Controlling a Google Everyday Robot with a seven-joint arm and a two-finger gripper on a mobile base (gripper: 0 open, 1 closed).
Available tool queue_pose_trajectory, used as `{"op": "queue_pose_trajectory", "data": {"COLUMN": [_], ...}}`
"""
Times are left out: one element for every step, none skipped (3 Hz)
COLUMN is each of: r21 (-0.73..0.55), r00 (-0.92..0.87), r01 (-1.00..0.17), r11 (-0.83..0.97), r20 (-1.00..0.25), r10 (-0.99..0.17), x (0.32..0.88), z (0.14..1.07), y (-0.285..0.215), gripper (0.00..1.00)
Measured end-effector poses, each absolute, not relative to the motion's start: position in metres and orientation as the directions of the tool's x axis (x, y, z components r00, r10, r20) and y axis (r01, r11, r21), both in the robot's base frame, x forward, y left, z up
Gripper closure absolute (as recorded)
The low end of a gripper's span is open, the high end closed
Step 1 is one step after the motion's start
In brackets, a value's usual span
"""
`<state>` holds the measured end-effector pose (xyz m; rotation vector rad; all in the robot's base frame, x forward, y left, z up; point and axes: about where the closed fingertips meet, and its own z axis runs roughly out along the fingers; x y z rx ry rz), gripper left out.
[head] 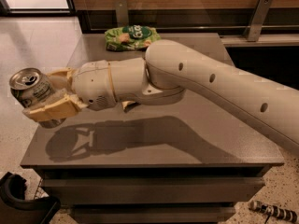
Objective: Pick 7up can
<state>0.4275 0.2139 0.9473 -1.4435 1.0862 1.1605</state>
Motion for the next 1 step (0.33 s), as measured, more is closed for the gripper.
{"op": "queue_pose_trajectory", "data": {"r21": [-0.207], "r00": [0.218], "r01": [-0.967], "r11": [-0.147], "r20": [-0.974], "r10": [-0.062], "x": [0.4245], "z": [0.9764], "y": [0.2010], "gripper": [1.00]}}
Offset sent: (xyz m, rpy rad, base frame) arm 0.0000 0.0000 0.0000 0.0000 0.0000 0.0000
